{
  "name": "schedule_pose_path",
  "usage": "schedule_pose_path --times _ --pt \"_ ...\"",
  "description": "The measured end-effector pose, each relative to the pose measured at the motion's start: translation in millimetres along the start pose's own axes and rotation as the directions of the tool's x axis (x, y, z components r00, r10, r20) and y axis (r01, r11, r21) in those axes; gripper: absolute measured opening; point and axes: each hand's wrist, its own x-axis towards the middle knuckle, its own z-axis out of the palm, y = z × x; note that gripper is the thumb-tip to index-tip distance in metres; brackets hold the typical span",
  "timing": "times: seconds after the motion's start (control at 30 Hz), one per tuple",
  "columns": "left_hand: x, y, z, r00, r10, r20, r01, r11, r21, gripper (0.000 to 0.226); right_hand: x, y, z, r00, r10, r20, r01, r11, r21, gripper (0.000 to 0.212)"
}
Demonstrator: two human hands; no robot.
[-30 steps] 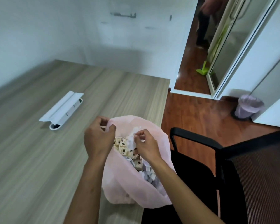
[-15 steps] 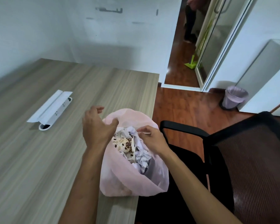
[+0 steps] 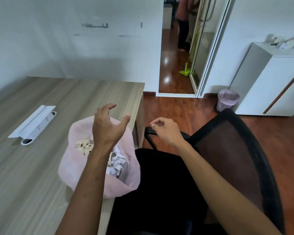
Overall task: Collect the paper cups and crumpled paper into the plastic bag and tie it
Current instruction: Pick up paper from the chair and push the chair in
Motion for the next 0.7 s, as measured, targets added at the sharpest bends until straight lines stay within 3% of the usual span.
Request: schedule_pose_path --times 0.2,0.33,0.47,0.57,0.63,0.7 --pt "-46 81 65 0.99 -0.001 0.139 0.008 0.999 -0.052 0.061 -5 52 -118 0.995 -0.054 -0.086 0.032 0.972 -0.234 0.016" --pt "-91 128 110 0.962 -0.011 0.272 0.022 0.999 -0.039 0.083 -18 89 -187 0.966 -0.158 -0.203 0.078 0.932 -0.354 0.013" --pt "-143 161 152 0.897 -0.04 0.441 0.053 0.998 -0.017 0.094 -27 128 -241 0.942 -0.162 -0.294 0.036 0.919 -0.392 0.043" --pt "-184 173 181 0.786 -0.053 0.616 0.048 0.999 0.024 0.107 -38 150 -261 0.969 -0.029 -0.247 -0.052 0.948 -0.316 0.071" --pt "-207 176 197 0.649 -0.1 0.754 0.078 0.995 0.066 0.12 -43 164 -262 0.984 0.084 -0.157 -0.123 0.958 -0.259 0.083" --pt "-227 176 211 0.503 -0.169 0.847 0.077 0.986 0.151 0.13 -47 179 -257 0.989 0.108 -0.097 -0.13 0.957 -0.26 0.085"
